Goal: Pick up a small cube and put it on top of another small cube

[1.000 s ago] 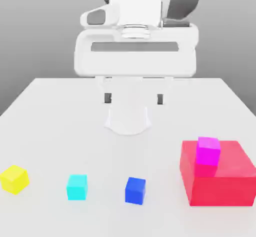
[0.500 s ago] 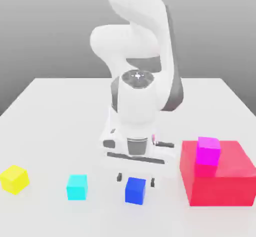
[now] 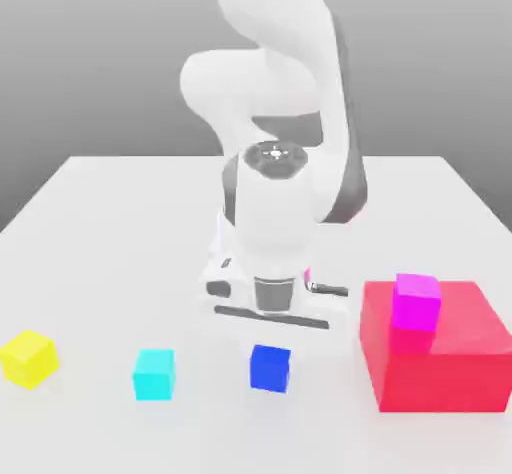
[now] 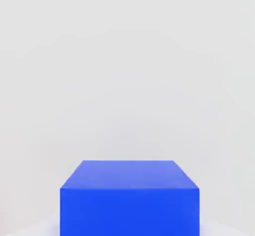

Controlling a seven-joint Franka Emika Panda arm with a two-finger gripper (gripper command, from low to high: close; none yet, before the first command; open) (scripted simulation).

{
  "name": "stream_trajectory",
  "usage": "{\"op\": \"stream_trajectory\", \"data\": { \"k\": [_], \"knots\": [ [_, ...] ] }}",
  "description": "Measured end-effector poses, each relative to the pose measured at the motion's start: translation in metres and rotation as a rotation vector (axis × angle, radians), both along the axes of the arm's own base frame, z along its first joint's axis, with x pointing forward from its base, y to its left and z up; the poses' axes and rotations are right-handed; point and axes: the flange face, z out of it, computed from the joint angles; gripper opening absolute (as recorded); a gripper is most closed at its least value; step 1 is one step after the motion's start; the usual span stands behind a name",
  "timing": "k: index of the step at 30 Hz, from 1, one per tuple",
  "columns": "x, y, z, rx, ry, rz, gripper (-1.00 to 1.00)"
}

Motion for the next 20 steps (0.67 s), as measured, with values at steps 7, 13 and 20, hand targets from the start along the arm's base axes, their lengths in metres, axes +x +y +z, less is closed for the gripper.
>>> {"op": "stream_trajectory", "data": {
  "k": [7,13,20],
  "knots": [
    [0.008,-0.192,0.032,0.0,0.002,-0.222,-1.0],
    [-0.041,-0.33,0.046,0.001,0.001,-0.344,-1.0],
    [-0.042,-0.335,0.002,0.001,0.0,-0.338,1.0]
  ]
}}
